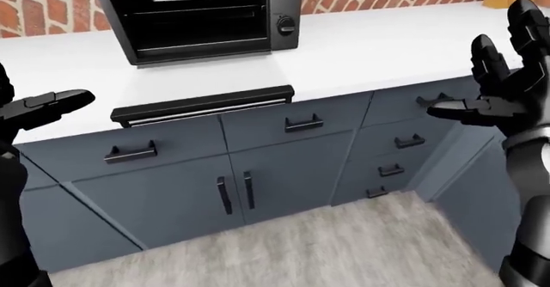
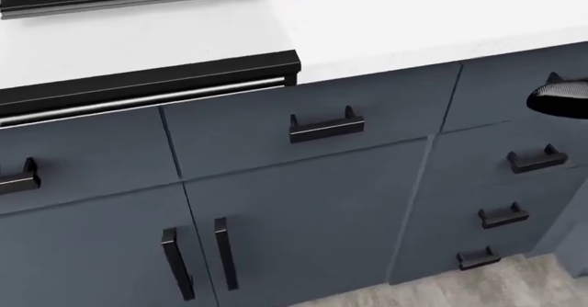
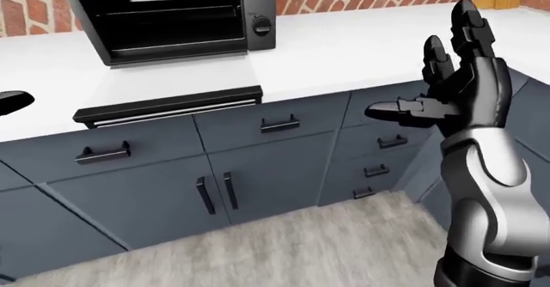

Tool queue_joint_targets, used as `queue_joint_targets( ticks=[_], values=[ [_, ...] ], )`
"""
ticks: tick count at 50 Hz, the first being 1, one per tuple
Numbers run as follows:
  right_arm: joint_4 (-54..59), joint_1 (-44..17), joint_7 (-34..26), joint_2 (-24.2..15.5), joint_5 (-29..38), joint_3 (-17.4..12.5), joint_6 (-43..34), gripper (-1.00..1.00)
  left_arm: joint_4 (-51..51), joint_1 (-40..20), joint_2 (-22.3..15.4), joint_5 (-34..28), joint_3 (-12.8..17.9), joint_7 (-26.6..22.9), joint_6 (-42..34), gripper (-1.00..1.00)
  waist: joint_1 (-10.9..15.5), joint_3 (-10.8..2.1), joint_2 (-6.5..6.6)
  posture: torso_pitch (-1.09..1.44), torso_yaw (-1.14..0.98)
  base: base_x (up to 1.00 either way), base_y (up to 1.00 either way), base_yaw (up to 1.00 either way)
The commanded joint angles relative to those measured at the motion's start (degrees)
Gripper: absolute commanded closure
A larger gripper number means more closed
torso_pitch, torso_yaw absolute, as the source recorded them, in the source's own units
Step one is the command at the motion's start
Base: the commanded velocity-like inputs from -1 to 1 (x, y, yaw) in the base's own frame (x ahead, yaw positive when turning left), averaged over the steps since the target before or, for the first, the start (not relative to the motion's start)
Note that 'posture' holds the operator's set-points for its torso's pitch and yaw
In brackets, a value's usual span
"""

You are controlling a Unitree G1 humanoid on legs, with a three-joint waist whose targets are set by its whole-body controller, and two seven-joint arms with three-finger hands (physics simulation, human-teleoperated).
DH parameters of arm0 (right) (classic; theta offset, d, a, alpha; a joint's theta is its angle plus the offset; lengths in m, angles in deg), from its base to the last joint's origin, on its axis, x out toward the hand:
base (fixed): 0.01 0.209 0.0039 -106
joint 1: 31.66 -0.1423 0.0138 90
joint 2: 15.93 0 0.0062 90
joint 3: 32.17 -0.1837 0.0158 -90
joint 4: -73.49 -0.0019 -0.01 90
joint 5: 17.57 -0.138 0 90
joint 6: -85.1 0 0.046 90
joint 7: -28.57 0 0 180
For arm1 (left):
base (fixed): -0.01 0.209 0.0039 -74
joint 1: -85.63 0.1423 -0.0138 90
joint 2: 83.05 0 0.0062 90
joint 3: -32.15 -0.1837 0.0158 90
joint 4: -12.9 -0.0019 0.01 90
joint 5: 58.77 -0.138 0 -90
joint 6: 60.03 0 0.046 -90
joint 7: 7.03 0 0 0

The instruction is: Close the toaster oven door.

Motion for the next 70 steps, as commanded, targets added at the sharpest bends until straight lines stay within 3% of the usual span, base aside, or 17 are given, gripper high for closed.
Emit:
queue_joint_targets(
  ticks=[1, 9, 13, 22, 26, 27, 35, 39, 40, 49, 52, 53, 55, 61, 65, 66, 70],
  values=[
    [-1.02, -0.86, 0.14, -0.61, 0.09, -0.61, 1.2, -1.0, 1.48, -1.1, -1.21, 0.09, 0.53, -0.19, 1.42, -1.0, -0.05, -0.97, 0.24, 0.0, 0.0, 0.08, 0.03, 0.0],
    [-0.82, -0.81, 0.01, -0.61, 0.24, -0.57, 1.41, -1.0, 1.5, -1.0, -1.22, 0.11, 0.54, -0.14, 1.53, -1.0, -0.46, -0.31, 3.05, 0.0, 0.0, 0.08, 0.03, 0.0],
    [-0.86, -0.83, 0.02, -0.6, 0.23, -0.6, 1.35, -1.0, 1.33, -1.07, -1.24, 0.1, 0.51, -0.15, 1.61, -1.0, -0.86, -1.26, 8.41, 0.0, 0.0, 0.08, 0.04, 0.0],
    [-0.92, -0.88, 0.04, -0.74, 0.19, -0.63, 1.27, -1.0, 1.5, -1.1, -1.36, 0.26, 0.59, -0.06, 1.37, -1.0, -0.19, -0.51, 3.9, 0.0, 0.0, 0.08, 0.05, 0.0],
    [-0.91, -0.95, 0.05, -0.77, 0.16, -0.72, 1.2, -1.0, 1.75, -1.09, -1.47, 0.41, 0.7, 0.03, 1.1, -1.0, 0.02, -1.39, -1.52, 0.0, 0.0, 0.08, 0.06, 0.0],
    [-0.81, -0.87, -0.01, -0.72, 0.25, -0.68, 1.36, -1.0, 1.8, -1.04, -1.45, 0.42, 0.71, 0.04, 1.09, -1.0, -0.55, -0.75, 1.23, 0.0, 0.0, 0.08, 0.07, 0.0],
    [-0.79, -0.86, -0.05, -0.73, 0.27, -0.75, 1.33, -1.0, 1.61, -1.04, -1.52, 0.45, 0.74, -0.04, 1.18, -1.0, -0.61, -0.28, 3.18, 0.0, 0.0, 0.08, 0.08, 0.0],
    [-0.87, -0.84, -0.02, -0.72, 0.26, -0.72, 1.3, -1.0, 1.78, -0.94, -1.47, 0.48, 0.74, -0.01, 1.11, -1.0, -0.92, -1.5, 9.12, 0.0, 0.0, 0.08, 0.09, 0.0],
    [-0.85, -0.86, -0.02, -0.74, 0.23, -0.76, 1.27, -1.0, 1.7, -0.95, -1.48, 0.45, 0.74, -0.02, 1.13, -1.0, -0.43, -0.84, 6.54, 0.0, 0.0, 0.08, 0.09, 0.0],
    [-1.04, -1.14, 0.15, -0.92, 0.05, -0.82, 0.87, -1.0, 1.53, -1.14, -1.66, 0.5, 0.81, -0.01, 1.07, -1.0, -0.16, -0.41, 2.85, 0.0, 0.0, 0.08, 0.09, 0.0],
    [-1.03, -1.18, 0.21, -1.04, -0.04, -0.91, 0.82, -1.0, 1.75, -0.93, -1.57, 0.42, 0.78, 0.1, 1.06, -1.0, -0.05, -1.37, -1.66, 0.0, 0.0, 0.08, 0.09, 0.0],
    [-0.88, -1.29, 0.23, -1.11, -0.05, -0.88, 0.87, -1.0, 1.52, -0.9, -1.61, 0.2, 0.8, 0.08, 1.29, -1.0, -0.62, -0.69, 1.21, 0.0, 0.0, 0.09, 0.09, 0.0],
    [-0.81, -1.34, 0.27, -1.17, -0.1, -0.87, 0.89, -1.0, 1.09, -0.95, -1.59, -0.14, 0.87, 0.23, 1.8, -1.0, -0.51, -0.9, 0.11, 0.0, 0.0, 0.08, 0.09, 0.0],
    [-0.55, -1.52, 0.36, -1.59, -0.22, -1.06, 0.91, -1.0, -0.2, -0.45, -1.81, -0.93, 1.35, 0.63, 2.75, -1.0, -0.67, -0.23, 3.23, 0.0, 0.0, 0.08, 0.09, 0.0],
    [-0.51, -1.56, 0.41, -1.79, -0.32, -1.15, 0.89, -1.0, -0.61, 0.64, -2.18, -0.98, 2.31, 0.17, 3.07, -1.0, -0.96, -0.89, 9.0, 0.0, 0.0, 0.08, 0.09, 0.0],
    [-0.48, -1.61, 0.43, -1.82, -0.33, -1.13, 0.9, -1.0, -0.71, 0.81, -2.3, -0.99, 2.49, 0.05, 3.07, -1.0, -0.48, -0.62, 6.77, 0.0, 0.0, 0.08, 0.09, 0.0],
    [-0.48, -1.54, 0.39, -1.93, -0.44, -1.26, 0.9, -1.0, -0.75, 1.27, -2.4, -0.34, 3.13, -0.12, 3.19, -1.0, -0.42, -0.97, 6.09, 0.0, 0.0, 0.08, 0.09, 0.0]
  ],
)
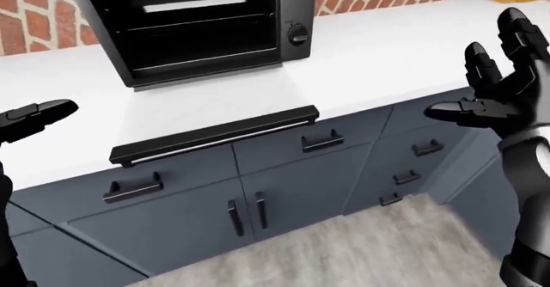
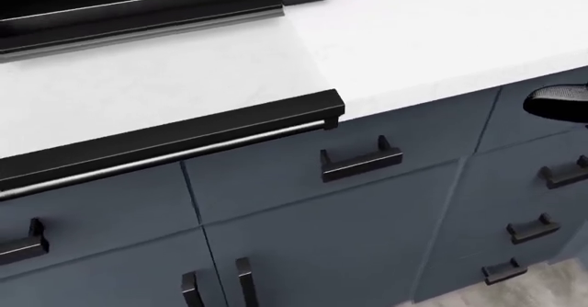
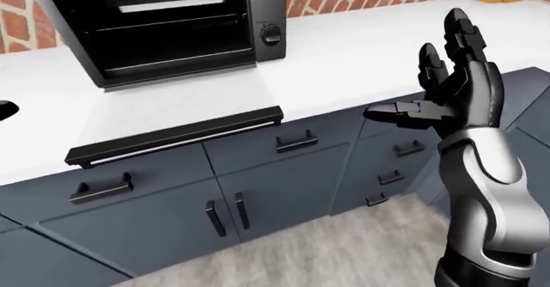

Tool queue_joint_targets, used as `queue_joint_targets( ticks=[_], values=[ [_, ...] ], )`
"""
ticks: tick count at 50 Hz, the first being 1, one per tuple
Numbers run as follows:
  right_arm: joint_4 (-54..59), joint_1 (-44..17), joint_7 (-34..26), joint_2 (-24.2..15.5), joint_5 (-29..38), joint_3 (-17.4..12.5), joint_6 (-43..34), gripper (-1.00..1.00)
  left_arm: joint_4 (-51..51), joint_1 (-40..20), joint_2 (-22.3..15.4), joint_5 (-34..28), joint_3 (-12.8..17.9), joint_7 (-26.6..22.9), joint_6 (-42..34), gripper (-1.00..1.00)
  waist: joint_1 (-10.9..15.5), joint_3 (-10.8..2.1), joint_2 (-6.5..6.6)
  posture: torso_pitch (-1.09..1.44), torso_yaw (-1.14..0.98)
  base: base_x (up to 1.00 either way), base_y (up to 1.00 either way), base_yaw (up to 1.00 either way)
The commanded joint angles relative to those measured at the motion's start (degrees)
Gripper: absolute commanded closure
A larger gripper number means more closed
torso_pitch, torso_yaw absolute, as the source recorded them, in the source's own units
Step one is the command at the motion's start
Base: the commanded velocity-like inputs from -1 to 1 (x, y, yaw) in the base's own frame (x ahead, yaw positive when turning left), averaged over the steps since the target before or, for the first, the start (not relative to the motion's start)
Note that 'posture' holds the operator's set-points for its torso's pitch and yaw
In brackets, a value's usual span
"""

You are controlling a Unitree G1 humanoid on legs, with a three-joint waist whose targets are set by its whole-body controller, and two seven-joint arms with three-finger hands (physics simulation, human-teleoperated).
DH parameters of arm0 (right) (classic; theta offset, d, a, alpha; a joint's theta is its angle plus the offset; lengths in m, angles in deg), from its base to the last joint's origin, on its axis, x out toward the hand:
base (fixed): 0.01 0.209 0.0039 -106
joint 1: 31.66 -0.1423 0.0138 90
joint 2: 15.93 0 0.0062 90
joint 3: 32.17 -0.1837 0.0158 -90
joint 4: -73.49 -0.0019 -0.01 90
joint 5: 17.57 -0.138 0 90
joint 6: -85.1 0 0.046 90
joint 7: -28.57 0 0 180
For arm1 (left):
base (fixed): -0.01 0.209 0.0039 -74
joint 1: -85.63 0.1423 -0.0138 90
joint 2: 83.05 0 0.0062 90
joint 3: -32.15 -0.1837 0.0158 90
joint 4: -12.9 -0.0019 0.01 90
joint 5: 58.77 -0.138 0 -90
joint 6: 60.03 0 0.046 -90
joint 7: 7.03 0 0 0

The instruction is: Close the toaster oven door.

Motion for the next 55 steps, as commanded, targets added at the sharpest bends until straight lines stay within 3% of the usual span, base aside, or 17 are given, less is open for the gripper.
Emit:
queue_joint_targets(
  ticks=[1, 6, 8, 9, 10, 14, 18, 20, 29, 33, 34, 36, 42, 46, 47, 49, 55],
  values=[
    [-2.06, -1.59, 0.23, -1.44, 0.11, -1.81, 2.2, -1.0, 2.67, -1.39, -1.3, 0.6, 0.34, -0.63, 2.17, -1.0, -0.4, -1.2, -0.12, 0.0, 0.0, 0.08, 0.09, 0.0],
    [-2.0, -1.64, 0.24, -1.49, 0.1, -1.77, 2.27, -1.0, 2.8, -1.21, -1.53, 1.81, 0.87, -0.59, 2.56, -1.0, -0.13, -0.69, -3.96, 0.0, 0.0, 0.08, 0.1, 0.0],
    [-1.87, -1.68, 0.22, -1.47, 0.17, -1.68, 2.38, -1.0, 2.62, -1.22, -1.68, 2.15, 0.91, -0.6, 2.74, -1.0, -0.1, -1.71, -7.49, 0.0, 0.0, 0.08, 0.09, 0.0],
    [-1.86, -1.67, 0.21, -1.47, 0.16, -1.69, 2.38, -1.0, 2.49, -1.2, -1.71, 2.21, 0.9, -0.62, 2.89, -1.0, -0.66, -0.92, -4.35, 0.0, 0.0, 0.07, 0.09, 0.0],
    [-1.95, -1.62, 0.21, -1.48, 0.11, -1.73, 2.33, -1.0, 2.38, -1.19, -1.73, 2.21, 0.83, -0.63, 2.99, -1.0, -0.39, -1.15, -5.51, 0.0, 0.0, 0.09, 0.09, 0.0],
    [-2.11, -1.58, 0.2, -1.49, 0.02, -1.8, 2.19, -1.0, 2.26, -1.18, -1.9, 2.59, 0.87, -0.51, 3.04, -1.0, -0.56, -1.28, -4.25, 0.0, 0.0, 0.08, 0.09, 0.0],
    [-2.1, -1.58, 0.25, -1.48, 0.01, -1.74, 2.16, -1.0, 2.17, -1.26, -2.09, 3.19, 0.96, -0.35, 2.85, -1.0, -0.87, -0.52, -1.07, 0.0, 0.0, 0.08, 0.1, 0.0],
    [-2.13, -1.61, 0.27, -1.54, -0.12, -1.86, 2.01, -1.0, 2.14, -1.23, -2.2, 3.38, 1.01, -0.29, 2.85, -1.0, -1.08, -1.37, 2.44, 0.0, 0.0, 0.08, 0.11, 0.0],
    [-2.48, -1.7, 0.48, -1.71, -0.35, -1.87, 1.73, -1.0, 2.47, -1.18, -2.57, 4.2, 1.0, -0.12, 2.27, -1.0, -0.42, -0.59, -1.72, 0.0, 0.0, 0.08, 0.11, 0.0],
    [-2.62, -1.75, 0.54, -1.74, -0.38, -1.82, 1.57, -1.0, 2.62, -1.32, -2.83, 4.5, 1.22, 0.05, 2.01, -1.0, -0.17, -1.27, -6.44, 0.0, 0.0, 0.08, 0.12, 0.0],
    [-2.63, -1.81, 0.59, -1.76, -0.38, -1.82, 1.5, -1.0, 2.61, -1.33, -2.86, 4.55, 1.22, 0.05, 1.99, -1.0, -0.47, -0.85, -4.87, 0.0, 0.0, 0.08, 0.12, 0.0],
    [-2.56, -1.87, 0.63, -1.73, -0.28, -1.74, 1.58, -1.0, 2.42, -1.42, -3.01, 4.64, 1.21, -0.07, 1.99, -1.0, -0.49, -0.96, -5.36, 0.0, 0.0, 0.08, 0.11, 0.0],
    [-2.79, -1.84, 0.73, -1.62, -0.21, -1.67, 1.46, -1.0, 2.04, -1.36, -3.16, 4.7, 1.27, -0.29, 2.31, -1.0, -0.69, -0.58, -2.54, 0.0, 0.0, 0.08, 0.12, 0.0],
    [-3.06, -1.7, 0.78, -1.47, -0.16, -1.59, 1.38, -1.0, 1.82, -1.2, -3.14, 4.65, 1.25, -0.44, 2.56, -1.0, -1.01, -1.78, 3.8, 0.0, 0.0, 0.08, 0.12, 0.0],
    [-3.09, -1.71, 0.78, -1.46, -0.15, -1.58, 1.36, -1.0, 1.78, -1.22, -3.17, 4.65, 1.26, -0.45, 2.57, -1.0, -0.55, -1.13, 0.95, 0.0, 0.0, 0.08, 0.11, 0.0],
    [-2.99, -1.73, 0.71, -1.5, -0.14, -1.68, 1.37, -1.0, 1.66, -1.19, -3.21, 4.64, 1.29, -0.5, 2.65, -1.0, -0.45, -0.95, 1.72, 0.0, 0.0, 0.07, 0.12, 0.0],
    [-2.79, -1.75, 0.57, -1.51, -0.02, -1.68, 1.55, -1.0, 1.9, -1.11, -3.12, 4.55, 1.23, -0.41, 2.62, -1.0, -0.29, -0.53, -1.95, 0.0, 0.0, 0.08, 0.12, 0.0]
  ],
)
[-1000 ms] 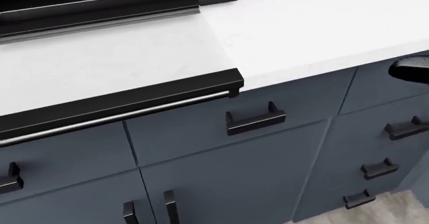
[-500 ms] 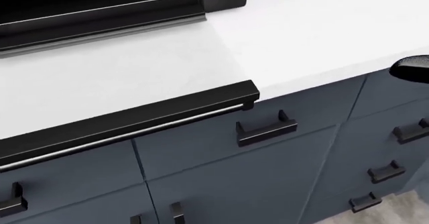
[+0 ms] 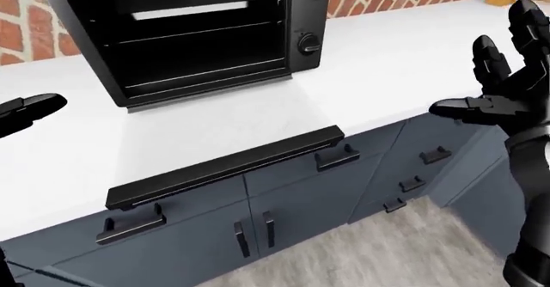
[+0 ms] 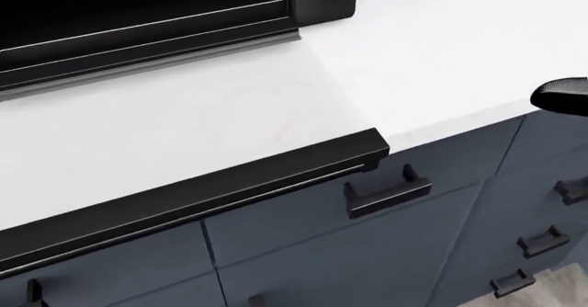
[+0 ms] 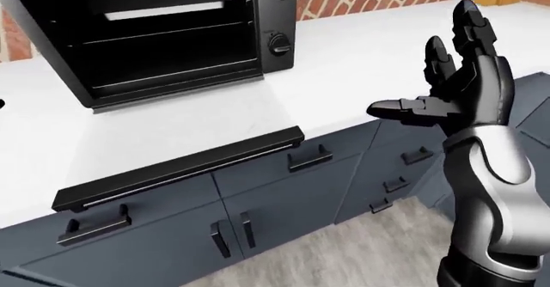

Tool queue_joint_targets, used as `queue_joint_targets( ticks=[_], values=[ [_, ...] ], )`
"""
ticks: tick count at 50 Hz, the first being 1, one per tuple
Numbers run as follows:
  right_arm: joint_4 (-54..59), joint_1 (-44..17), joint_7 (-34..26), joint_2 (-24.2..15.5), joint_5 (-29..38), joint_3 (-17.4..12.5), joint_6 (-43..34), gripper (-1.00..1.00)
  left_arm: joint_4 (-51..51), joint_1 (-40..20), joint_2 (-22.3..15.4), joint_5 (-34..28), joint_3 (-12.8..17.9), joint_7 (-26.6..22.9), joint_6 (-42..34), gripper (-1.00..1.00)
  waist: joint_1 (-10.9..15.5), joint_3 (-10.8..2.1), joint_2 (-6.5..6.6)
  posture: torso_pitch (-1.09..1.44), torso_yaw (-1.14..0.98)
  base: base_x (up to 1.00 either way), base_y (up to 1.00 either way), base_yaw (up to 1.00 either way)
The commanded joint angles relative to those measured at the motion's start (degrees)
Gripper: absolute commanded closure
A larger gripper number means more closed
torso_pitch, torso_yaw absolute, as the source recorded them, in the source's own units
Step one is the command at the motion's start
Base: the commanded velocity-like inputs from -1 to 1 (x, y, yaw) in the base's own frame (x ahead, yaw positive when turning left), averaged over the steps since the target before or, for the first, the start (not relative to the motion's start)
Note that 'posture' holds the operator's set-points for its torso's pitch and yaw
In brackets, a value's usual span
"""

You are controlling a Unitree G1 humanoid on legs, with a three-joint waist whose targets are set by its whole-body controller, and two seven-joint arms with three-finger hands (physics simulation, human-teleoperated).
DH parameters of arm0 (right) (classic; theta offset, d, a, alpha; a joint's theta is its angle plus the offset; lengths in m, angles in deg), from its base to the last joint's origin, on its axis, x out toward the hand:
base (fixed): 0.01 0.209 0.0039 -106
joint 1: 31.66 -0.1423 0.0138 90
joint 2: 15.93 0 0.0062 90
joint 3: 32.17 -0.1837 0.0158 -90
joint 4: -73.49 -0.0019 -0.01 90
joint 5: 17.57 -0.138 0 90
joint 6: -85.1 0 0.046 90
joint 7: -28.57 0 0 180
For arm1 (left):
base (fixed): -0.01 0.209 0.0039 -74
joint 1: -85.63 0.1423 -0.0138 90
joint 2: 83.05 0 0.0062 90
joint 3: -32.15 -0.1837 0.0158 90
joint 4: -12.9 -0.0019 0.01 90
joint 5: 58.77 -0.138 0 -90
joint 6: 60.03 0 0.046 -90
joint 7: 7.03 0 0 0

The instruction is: Close the toaster oven door.

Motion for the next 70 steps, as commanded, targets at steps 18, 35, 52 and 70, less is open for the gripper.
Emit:
queue_joint_targets(
  ticks=[18, 35, 52, 70],
  values=[
    [-1.47, -1.32, 0.18, -1.22, -0.08, -1.11, 1.77, -1.0, 2.33, -1.24, -1.14, 0.13, 0.61, -0.16, 1.32, -1.0, -0.57, -1.25, 4.61, 0.0, 0.0, 0.08, 0.11, 0.0],
    [-1.38, -1.51, 0.27, -1.38, -0.23, -1.19, 1.68, -1.0, 1.99, -1.39, -1.41, 0.33, 0.58, -0.18, 1.29, -1.0, -0.5, -1.7, -1.52, 0.0, 0.0, 0.08, 0.12, 0.0],
    [-0.47, -2.54, 3.23, -1.95, -3.43, -1.77, 0.1, -1.0, 1.87, -1.37, -1.59, 0.39, 0.64, -0.26, 1.34, -1.0, 0.06, 0.16, 0.7, 0.0, 0.0, 0.06, 0.09, 0.0],
    [3.42, -3.97, 8.94, -3.7, -5.26, -1.79, 2.43, -1.0, 1.83, -1.52, -1.8, 0.33, 0.67, -0.24, 1.25, -1.0, 1.03, -2.32, 0.83, 0.0, 0.0, 0.0, 0.0, 0.04]
  ],
)
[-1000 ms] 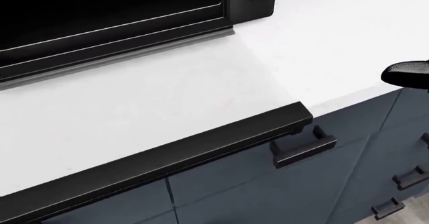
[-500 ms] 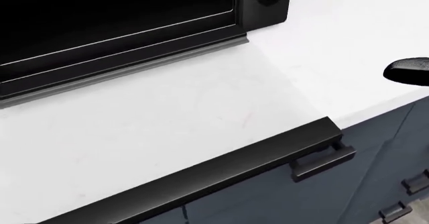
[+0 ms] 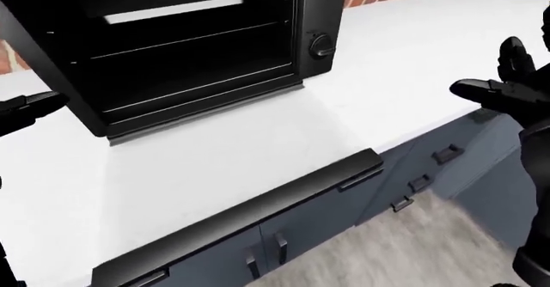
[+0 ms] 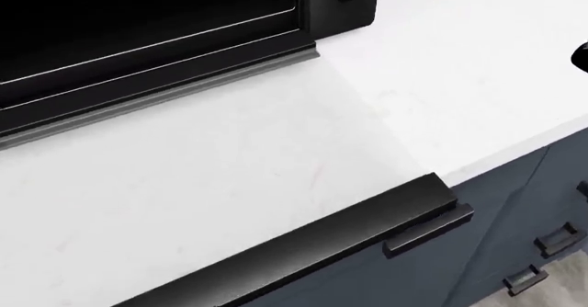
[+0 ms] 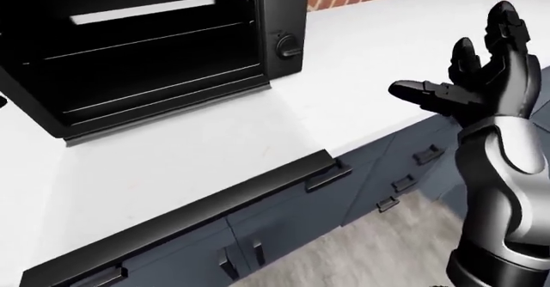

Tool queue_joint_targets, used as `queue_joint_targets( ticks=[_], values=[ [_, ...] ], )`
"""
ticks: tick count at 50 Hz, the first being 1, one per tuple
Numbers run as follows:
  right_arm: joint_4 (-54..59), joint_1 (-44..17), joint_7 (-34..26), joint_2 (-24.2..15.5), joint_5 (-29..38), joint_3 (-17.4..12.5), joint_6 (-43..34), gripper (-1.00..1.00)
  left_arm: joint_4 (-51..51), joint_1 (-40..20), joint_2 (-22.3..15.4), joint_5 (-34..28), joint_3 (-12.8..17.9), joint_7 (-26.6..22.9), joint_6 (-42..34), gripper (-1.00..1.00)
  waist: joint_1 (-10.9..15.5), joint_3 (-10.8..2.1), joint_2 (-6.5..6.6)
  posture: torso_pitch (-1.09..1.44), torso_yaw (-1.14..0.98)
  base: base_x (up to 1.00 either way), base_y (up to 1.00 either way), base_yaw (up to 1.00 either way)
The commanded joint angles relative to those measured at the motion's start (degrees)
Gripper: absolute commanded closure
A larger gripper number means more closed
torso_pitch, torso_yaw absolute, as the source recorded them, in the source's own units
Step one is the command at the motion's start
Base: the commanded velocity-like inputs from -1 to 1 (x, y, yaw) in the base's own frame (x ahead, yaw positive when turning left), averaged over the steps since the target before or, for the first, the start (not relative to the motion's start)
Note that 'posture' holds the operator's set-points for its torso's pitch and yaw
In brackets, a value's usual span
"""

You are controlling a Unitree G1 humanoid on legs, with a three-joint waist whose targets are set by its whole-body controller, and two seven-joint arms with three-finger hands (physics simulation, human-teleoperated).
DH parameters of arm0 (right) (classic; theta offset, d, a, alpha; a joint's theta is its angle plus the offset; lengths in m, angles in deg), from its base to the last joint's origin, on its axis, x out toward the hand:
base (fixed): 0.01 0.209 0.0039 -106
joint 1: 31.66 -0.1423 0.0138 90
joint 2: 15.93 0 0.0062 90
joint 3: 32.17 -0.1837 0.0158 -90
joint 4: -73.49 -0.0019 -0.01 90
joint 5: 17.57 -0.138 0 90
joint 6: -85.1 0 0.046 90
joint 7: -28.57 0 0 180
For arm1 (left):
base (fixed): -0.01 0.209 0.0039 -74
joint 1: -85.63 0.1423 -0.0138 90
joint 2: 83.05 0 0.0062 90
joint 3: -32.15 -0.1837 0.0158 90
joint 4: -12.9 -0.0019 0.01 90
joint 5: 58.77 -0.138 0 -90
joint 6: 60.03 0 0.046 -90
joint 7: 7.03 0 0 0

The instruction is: Close the toaster oven door.

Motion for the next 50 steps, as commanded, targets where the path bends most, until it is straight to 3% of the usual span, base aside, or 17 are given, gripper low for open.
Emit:
queue_joint_targets(
  ticks=[1, 3, 7, 11, 13, 16, 19, 21, 24, 27, 28, 30, 32, 42, 50],
  values=[
    [-2.12, -1.58, -0.46, -0.96, 0.03, 0.08, 2.51, -1.0, 1.81, -0.92, -1.66, -0.1, 1.24, 0.05, 1.52, -1.0, 1.28, -1.73, 0.05, 0.0, 0.0, 0.0, 0.0, 1.0],
    [-2.3, -1.78, -0.34, -1.12, -0.6, -0.15, 1.93, -1.0, 1.76, -1.03, -1.76, -0.04, 1.29, 0.1, 1.46, -1.0, 0.92, -1.07, 0.24, 0.0, 0.0, 0.0, 0.0, 1.0],
    [-2.46, -1.68, -0.33, -1.07, -0.99, -0.13, 1.75, -1.0, 1.72, -1.07, -1.78, -0.03, 1.18, 0.11, 1.47, -1.0, 1.11, -1.11, 1.53, 0.0, 0.0, 0.0, 0.0, 1.0],
    [-2.64, -1.72, -0.02, -1.1, -1.62, -0.32, 1.43, -1.0, 1.73, -1.0, -1.8, -0.01, 1.25, 0.08, 1.48, -1.0, 2.14, -1.05, 1.74, 0.0, 0.0, 0.0, 0.0, 1.0],
    [-2.35, -1.61, -0.05, -1.13, -1.62, -0.37, 1.71, -1.0, 1.74, -0.99, -1.77, -0.01, 1.23, 0.09, 1.47, -1.0, 2.79, -1.41, 0.72, 0.0, 0.0, 0.0, 0.0, 1.0],
    [-0.82, -1.89, 1.43, -0.84, -2.05, -0.97, 1.77, -1.0, 1.78, -0.95, -1.76, -0.07, 1.25, 0.12, 1.43, -1.0, 2.87, -0.25, -2.05, 0.0, 0.0, 0.0, 0.0, 1.0],
    [-0.74, -1.57, 2.44, -1.21, -4.11, -1.28, 0.91, -1.0, 1.85, -0.89, -1.73, -0.09, 1.29, 0.17, 1.4, -1.0, 0.78, 0.02, -5.16, 0.0, 0.0, 0.0, 0.0, 0.19],
    [-0.97, -1.47, 2.74, -1.29, -5.15, -1.27, 0.82, -1.0, 1.97, -0.84, -1.64, -0.07, 1.31, 0.21, 1.37, -1.0, 0.24, 0.57, -3.61, 0.0, 0.0, 0.0, 0.0, 0.0],
    [-0.71, -1.47, 3.27, -1.63, -6.41, -1.32, 0.67, -1.0, 1.93, -0.78, -1.65, -0.12, 1.36, 0.19, 1.43, -1.0, 0.05, -0.11, -2.39, 0.0, 0.0, 0.0, 0.0, 0.0],
    [-0.77, -1.16, 3.28, -1.71, -6.65, -1.03, 0.9, -1.0, 1.97, -0.74, -1.61, -0.14, 1.38, 0.2, 1.42, -1.0, -0.55, -0.75, 0.6, 0.0, 0.0, 0.0, 0.0, 0.0],
    [-0.76, -1.28, 3.5, -1.78, -7.31, -1.2, 0.44, -1.0, 1.99, -0.77, -1.64, -0.18, 1.35, 0.25, 1.37, -1.0, -0.38, -0.21, -0.29, 0.0, 0.0, 0.0, 0.0, 0.0],
    [-0.34, -1.41, 3.96, -1.85, -7.9, -1.3, 0.14, -1.0, 2.08, -0.76, -1.62, -0.19, 1.37, 0.28, 1.37, -1.0, -0.41, -0.45, -0.12, 0.0, 0.0, 0.0, 0.0, 0.0],
    [0.2, -0.8, 3.3, -2.39, -4.37, 0.28, 1.72, -1.0, 1.93, -0.9, -1.77, -0.34, 1.42, 0.48, 1.36, -1.0, -0.37, -0.57, -0.12, 0.0, 0.0, 0.0, 0.0, 0.0],
    [1.43, -2.94, 3.96, -2.98, -3.62, -1.74, 1.38, -1.0, 0.42, -1.35, -2.07, -3.21, 0.46, 0.94, 2.62, -1.0, 0.06, -0.96, -0.46, 0.0, 0.0, 0.0, 0.0, 0.0],
    [1.15, -0.68, -1.82, -4.71, 3.3, -0.59, 6.59, -1.0, 0.58, -1.54, -2.47, -3.67, 0.89, 0.44, 1.93, -1.0, 0.06, -1.01, -0.65, 0.0, 0.0, 0.0, 0.0, 0.0]
  ],
)
